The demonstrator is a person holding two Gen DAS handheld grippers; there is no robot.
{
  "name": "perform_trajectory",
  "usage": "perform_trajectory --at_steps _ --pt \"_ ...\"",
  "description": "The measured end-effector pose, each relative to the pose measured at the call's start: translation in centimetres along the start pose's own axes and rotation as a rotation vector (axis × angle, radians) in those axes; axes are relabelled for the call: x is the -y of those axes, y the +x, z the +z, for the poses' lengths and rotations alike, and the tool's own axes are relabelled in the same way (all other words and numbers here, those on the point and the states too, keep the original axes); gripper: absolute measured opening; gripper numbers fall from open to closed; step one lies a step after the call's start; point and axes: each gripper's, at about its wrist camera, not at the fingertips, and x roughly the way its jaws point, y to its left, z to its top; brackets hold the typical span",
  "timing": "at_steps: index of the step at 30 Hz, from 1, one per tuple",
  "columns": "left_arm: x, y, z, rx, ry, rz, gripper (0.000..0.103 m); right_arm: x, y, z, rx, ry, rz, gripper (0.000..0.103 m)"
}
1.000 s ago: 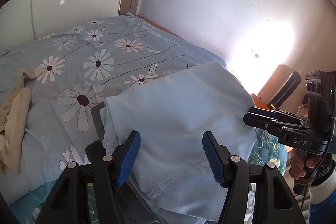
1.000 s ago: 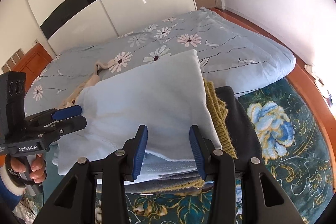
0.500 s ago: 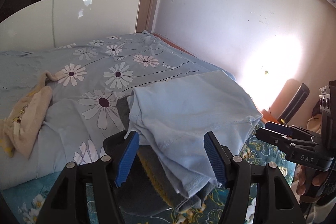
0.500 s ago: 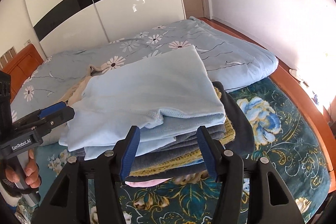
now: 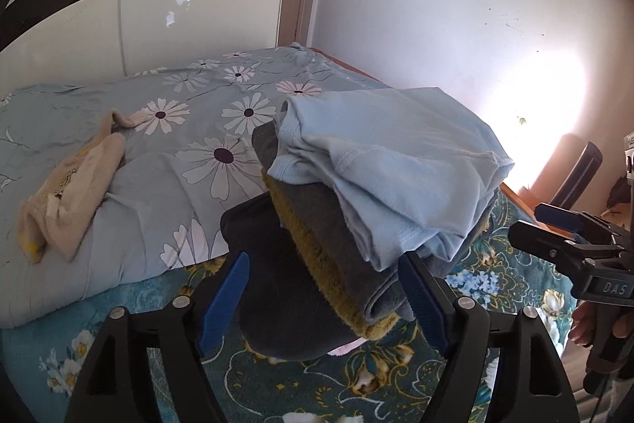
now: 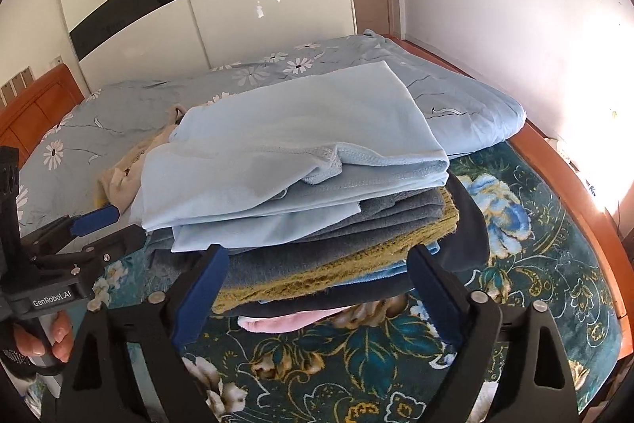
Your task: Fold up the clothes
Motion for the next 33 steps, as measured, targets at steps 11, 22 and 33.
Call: perform_trajectory --at_steps 11,22,33 --pt "0.1 1.1 -1.8 -0.017 -0.018 0.031 0.103 0.9 0.6 -1.6 0.015 0.041 -0.025 0.097" --pt "1.2 1.8 -2.7 -0.005 0.013 0.075 0.103 1.6 1.1 -2.6 0.056 0.075 -0.034 0.097" --pt "1.0 3.2 -3.8 -0.015 -0.020 0.018 0.103 2.0 2.1 -3.9 0.038 0.098 -0.044 0.103"
